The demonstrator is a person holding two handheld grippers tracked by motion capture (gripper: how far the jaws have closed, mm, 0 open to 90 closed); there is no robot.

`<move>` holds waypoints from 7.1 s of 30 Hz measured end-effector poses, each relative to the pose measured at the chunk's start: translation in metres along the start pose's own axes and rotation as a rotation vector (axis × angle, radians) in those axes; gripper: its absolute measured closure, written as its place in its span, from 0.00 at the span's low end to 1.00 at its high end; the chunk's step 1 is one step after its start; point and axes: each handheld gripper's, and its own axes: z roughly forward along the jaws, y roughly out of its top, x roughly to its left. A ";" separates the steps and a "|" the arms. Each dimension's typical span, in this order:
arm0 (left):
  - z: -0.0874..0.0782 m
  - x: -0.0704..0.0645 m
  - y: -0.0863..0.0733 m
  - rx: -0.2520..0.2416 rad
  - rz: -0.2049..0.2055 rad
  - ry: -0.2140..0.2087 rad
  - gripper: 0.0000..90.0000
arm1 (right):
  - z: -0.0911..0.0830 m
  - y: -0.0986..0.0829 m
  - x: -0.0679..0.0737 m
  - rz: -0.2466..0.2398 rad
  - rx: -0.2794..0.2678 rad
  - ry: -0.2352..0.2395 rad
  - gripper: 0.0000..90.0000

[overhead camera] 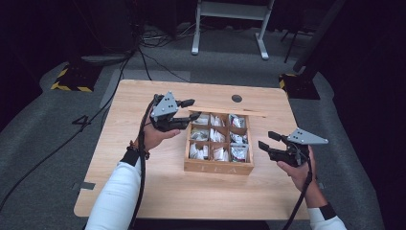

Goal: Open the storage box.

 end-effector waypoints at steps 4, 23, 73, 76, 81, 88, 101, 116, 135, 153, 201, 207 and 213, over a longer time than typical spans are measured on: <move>0.002 0.005 0.002 -0.014 -0.013 -0.003 0.58 | 0.002 -0.002 0.000 -0.001 0.010 0.005 0.45; 0.020 0.036 0.006 -0.025 -0.074 0.054 0.68 | 0.008 -0.010 -0.003 0.010 0.037 0.038 0.42; 0.073 0.074 -0.030 0.039 -0.283 0.132 0.65 | 0.017 -0.017 -0.002 -0.013 0.079 0.065 0.41; 0.075 0.076 -0.034 0.039 -0.300 0.133 0.65 | 0.017 -0.017 -0.003 -0.011 0.081 0.063 0.41; 0.079 0.076 -0.037 0.052 -0.307 0.147 0.65 | 0.018 -0.017 -0.002 -0.016 0.083 0.065 0.41; 0.086 0.079 -0.043 0.090 -0.332 0.147 0.65 | 0.020 -0.019 -0.002 -0.018 0.097 0.070 0.41; 0.093 0.080 -0.049 0.140 -0.340 0.179 0.66 | 0.024 -0.023 0.000 -0.028 0.121 0.082 0.40; 0.101 0.082 -0.063 0.223 -0.348 0.217 0.70 | 0.028 -0.026 0.001 -0.026 0.143 0.087 0.39; 0.110 0.079 -0.080 0.289 -0.384 0.235 0.70 | 0.032 -0.030 0.003 -0.038 0.162 0.089 0.39; 0.085 0.076 -0.057 0.279 -0.310 0.239 0.72 | 0.029 -0.027 0.004 -0.046 0.144 0.085 0.40; -0.048 -0.045 -0.140 0.535 -0.147 0.053 0.28 | 0.072 -0.010 0.000 -0.108 0.246 0.222 0.46; -0.048 -0.054 -0.152 0.577 -0.124 0.052 0.27 | 0.074 -0.008 0.004 -0.136 0.256 0.235 0.50; -0.049 -0.062 -0.158 0.602 -0.117 0.034 0.27 | 0.074 -0.007 0.005 -0.145 0.247 0.234 0.55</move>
